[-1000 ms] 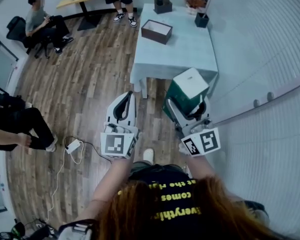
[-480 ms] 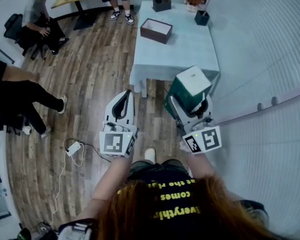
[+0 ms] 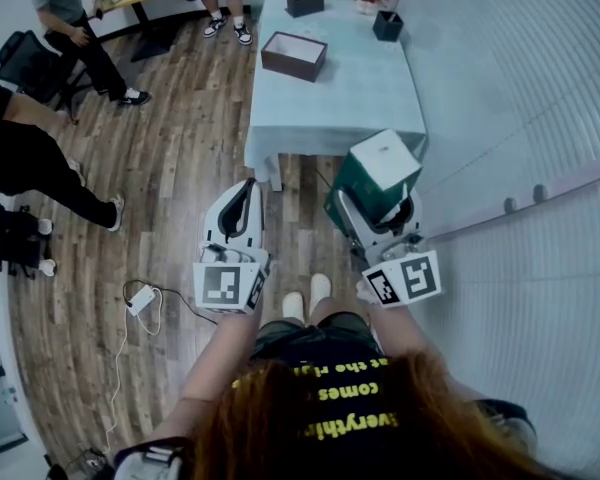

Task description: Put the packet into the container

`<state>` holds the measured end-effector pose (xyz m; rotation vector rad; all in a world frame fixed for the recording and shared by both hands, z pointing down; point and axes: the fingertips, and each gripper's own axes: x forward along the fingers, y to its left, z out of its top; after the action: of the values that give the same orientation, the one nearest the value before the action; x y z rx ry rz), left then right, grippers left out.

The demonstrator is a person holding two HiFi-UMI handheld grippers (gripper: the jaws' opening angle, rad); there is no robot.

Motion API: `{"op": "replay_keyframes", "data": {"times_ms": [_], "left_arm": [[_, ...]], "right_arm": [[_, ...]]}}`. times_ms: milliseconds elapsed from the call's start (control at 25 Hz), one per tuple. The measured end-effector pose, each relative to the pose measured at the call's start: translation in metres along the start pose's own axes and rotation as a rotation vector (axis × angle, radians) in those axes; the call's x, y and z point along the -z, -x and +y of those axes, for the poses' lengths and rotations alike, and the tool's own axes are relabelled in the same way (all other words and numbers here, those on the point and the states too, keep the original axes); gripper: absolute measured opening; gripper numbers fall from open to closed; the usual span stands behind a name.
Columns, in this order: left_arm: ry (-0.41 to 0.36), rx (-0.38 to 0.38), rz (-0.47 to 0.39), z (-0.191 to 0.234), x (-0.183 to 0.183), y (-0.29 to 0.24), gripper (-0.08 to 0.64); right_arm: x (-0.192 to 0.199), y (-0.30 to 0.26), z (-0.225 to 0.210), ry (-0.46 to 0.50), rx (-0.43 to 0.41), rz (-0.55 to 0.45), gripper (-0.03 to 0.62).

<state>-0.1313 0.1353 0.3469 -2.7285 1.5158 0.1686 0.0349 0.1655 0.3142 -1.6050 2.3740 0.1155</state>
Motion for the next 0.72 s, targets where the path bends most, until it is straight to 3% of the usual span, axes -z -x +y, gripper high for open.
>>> {"op": "replay_keyframes", "data": {"times_ms": [720], "left_arm": [[-0.022, -0.031, -0.037, -0.041, -0.014, -0.070, 0.002]], "right_arm": [[-0.016, -0.024, -0.069, -0.017, -0.072, -0.021, 0.403]]}}
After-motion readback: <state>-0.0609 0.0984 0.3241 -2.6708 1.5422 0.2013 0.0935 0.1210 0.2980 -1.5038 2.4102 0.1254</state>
